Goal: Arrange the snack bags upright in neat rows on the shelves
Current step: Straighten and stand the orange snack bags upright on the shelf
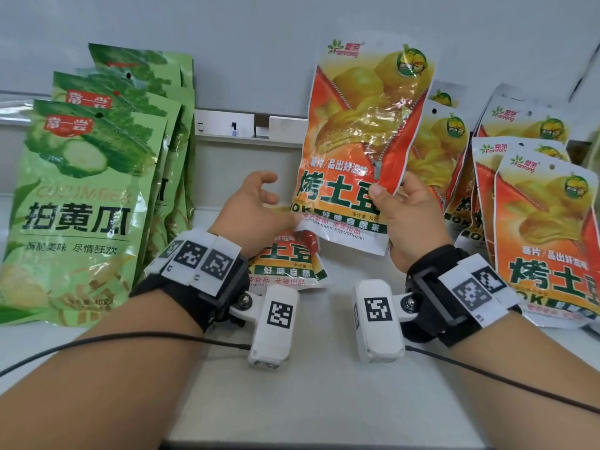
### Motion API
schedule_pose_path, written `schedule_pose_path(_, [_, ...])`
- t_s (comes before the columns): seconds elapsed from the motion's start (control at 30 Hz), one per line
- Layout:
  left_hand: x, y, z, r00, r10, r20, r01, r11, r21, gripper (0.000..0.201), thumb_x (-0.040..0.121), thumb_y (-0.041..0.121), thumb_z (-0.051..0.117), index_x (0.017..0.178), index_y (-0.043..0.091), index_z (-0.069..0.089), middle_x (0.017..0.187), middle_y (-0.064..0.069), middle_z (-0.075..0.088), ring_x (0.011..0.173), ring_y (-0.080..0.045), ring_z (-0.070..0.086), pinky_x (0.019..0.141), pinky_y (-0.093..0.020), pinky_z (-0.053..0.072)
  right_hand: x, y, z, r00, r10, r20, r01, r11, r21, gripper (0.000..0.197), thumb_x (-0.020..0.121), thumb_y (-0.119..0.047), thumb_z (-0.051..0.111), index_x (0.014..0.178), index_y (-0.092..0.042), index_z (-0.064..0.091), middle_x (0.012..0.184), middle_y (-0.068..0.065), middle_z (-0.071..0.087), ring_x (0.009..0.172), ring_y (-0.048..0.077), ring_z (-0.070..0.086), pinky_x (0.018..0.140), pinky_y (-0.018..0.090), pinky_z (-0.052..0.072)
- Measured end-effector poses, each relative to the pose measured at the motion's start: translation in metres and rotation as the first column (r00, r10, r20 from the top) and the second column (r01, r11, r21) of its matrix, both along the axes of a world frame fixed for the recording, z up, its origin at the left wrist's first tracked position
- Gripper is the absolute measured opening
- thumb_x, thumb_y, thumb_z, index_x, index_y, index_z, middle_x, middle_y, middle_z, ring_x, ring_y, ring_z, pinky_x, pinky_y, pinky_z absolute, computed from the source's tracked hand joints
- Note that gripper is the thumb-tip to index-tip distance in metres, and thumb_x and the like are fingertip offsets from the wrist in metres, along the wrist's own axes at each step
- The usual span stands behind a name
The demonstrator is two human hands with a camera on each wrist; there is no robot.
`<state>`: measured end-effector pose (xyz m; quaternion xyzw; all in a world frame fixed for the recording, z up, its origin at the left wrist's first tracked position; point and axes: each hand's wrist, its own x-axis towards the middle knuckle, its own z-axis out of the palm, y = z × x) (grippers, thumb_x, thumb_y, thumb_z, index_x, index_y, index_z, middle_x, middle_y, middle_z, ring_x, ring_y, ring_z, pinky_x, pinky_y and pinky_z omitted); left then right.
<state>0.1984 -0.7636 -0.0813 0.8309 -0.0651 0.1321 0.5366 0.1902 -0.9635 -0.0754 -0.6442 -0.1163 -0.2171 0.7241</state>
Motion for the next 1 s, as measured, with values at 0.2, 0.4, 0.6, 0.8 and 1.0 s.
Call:
schedule_pose_path(0.2, [-0.013, -0.011, 0.007, 0.985, -0.143, 0.098, 0.154, 0.982, -0.105, 0.037, 0.083, 0.046, 0.063, 0.115, 0.034, 0.049, 0.087, 0.011, 0.061, 0.083, -0.010, 0.063, 0.086, -0.037, 0.052, -0.003, 0.000, 0.005, 0.999, -0.017, 0.046, 0.014, 0.997, 0.073, 0.017, 0.091, -0.006, 0.056, 0.094, -0.023, 0.059, 0.088, -0.004, 0.069, 0.086, 0.016, 0.065, 0.084, 0.042, 0.054])
schedule_pose_path(0.4, [-0.020, -0.026, 0.001, 0.902, -0.432, 0.003, 0.425, 0.886, -0.186, 0.114, 0.053, 0.070, 0.074, 0.145, 0.025, 0.023, 0.120, -0.006, 0.065, 0.106, -0.023, 0.066, 0.091, -0.045, 0.052, -0.017, 0.013, 0.008, 0.948, 0.312, -0.058, -0.316, 0.946, -0.069, 0.042, 0.080, -0.060, 0.042, 0.104, -0.031, 0.061, 0.109, -0.002, 0.070, 0.104, 0.011, 0.064, 0.072, 0.025, 0.052])
schedule_pose_path(0.6, [-0.013, -0.026, 0.000, 0.967, -0.255, 0.015, 0.237, 0.873, -0.426, 0.041, 0.089, -0.004, 0.053, 0.119, 0.023, 0.047, 0.109, -0.010, 0.067, 0.099, -0.033, 0.065, 0.089, -0.058, 0.051, -0.015, 0.010, 0.011, 0.949, 0.306, -0.074, -0.296, 0.948, 0.119, 0.027, 0.093, -0.038, 0.041, 0.104, -0.021, 0.058, 0.102, 0.004, 0.069, 0.092, 0.017, 0.067, 0.074, 0.027, 0.056])
schedule_pose_path(0.8, [-0.004, -0.010, 0.003, 0.997, -0.069, 0.027, 0.071, 0.791, -0.607, 0.036, 0.080, -0.001, 0.045, 0.101, 0.026, 0.059, 0.097, -0.004, 0.069, 0.090, -0.029, 0.069, 0.076, -0.048, 0.058, -0.003, -0.001, 0.006, 0.995, 0.012, -0.095, -0.011, 1.000, 0.015, 0.016, 0.089, -0.013, 0.061, 0.099, -0.024, 0.055, 0.097, -0.004, 0.057, 0.080, 0.009, 0.057, 0.058, 0.018, 0.048])
schedule_pose_path(1.0, [-0.003, -0.010, 0.006, 0.993, -0.085, 0.081, 0.117, 0.741, -0.661, 0.045, 0.090, -0.009, 0.031, 0.098, 0.023, 0.062, 0.090, -0.003, 0.070, 0.076, -0.019, 0.069, 0.065, -0.034, 0.059, 0.001, -0.002, -0.001, 0.977, 0.022, -0.214, -0.050, 0.991, -0.125, 0.040, 0.085, -0.017, 0.067, 0.121, -0.015, 0.050, 0.116, 0.008, 0.061, 0.098, 0.022, 0.062, 0.064, 0.028, 0.049])
